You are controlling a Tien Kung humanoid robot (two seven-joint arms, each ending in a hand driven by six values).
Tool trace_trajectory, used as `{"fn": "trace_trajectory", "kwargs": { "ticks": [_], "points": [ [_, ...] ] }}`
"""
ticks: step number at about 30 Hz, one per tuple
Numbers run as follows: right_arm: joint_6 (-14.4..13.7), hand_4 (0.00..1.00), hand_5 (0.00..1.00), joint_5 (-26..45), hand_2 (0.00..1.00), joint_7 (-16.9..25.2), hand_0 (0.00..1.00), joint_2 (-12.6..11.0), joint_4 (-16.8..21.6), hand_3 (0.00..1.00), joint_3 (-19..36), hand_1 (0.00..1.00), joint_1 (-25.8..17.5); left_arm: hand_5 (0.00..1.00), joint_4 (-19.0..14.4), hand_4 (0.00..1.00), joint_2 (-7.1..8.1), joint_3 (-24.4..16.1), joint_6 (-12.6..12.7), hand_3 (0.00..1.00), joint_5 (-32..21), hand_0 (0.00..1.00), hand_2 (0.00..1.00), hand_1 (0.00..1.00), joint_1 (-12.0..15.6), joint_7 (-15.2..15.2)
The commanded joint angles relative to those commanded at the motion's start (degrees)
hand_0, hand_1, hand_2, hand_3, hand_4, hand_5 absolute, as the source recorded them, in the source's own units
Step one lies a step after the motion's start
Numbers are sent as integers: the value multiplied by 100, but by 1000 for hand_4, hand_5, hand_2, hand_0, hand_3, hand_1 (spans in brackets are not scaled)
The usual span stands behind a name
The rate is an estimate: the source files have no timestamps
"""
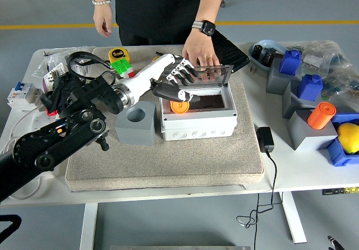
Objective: Fetch the battery,place it into the box,close the lid of the box
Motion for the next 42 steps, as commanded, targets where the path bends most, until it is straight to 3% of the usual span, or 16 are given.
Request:
{"fn": "trace_trajectory", "kwargs": {
  "ticks": [4,8,13,18,22,32,36,41,42],
  "points": [
    [10,881,446,-35,648,6,661,-4,7,538,71,640,-8,102,-145,912,252,-112,-46,556,39,393,584,555,261,74],
    [20,882,444,-41,648,3,662,-10,8,538,94,640,-11,120,-132,931,379,-43,-86,553,55,392,582,551,333,118],
    [17,881,444,-60,648,2,662,-10,11,538,90,640,-1,131,-59,939,352,96,-116,551,50,391,580,548,292,153],
    [12,881,444,-66,648,5,662,-9,16,538,90,640,0,144,-13,927,184,298,-121,550,9,396,579,560,178,166],
    [14,881,444,-38,648,4,662,-12,19,538,61,640,1,144,73,927,-56,493,-113,550,-52,396,579,560,8,160],
    [9,880,444,-19,648,-10,661,-7,27,538,14,640,23,99,489,896,-847,761,0,556,-306,396,582,563,-423,24],
    [-6,881,444,-62,647,2,660,-6,45,538,48,640,27,98,475,889,-939,709,31,559,-406,401,586,576,-497,-17],
    [-2,881,444,-30,647,10,660,-4,45,538,37,640,20,98,389,889,-876,535,182,559,-495,401,586,576,-566,-267],
    [0,881,445,-22,647,9,661,-4,44,538,32,640,21,145,373,907,-863,479,238,586,-523,520,613,656,-587,-376]
  ]
}}
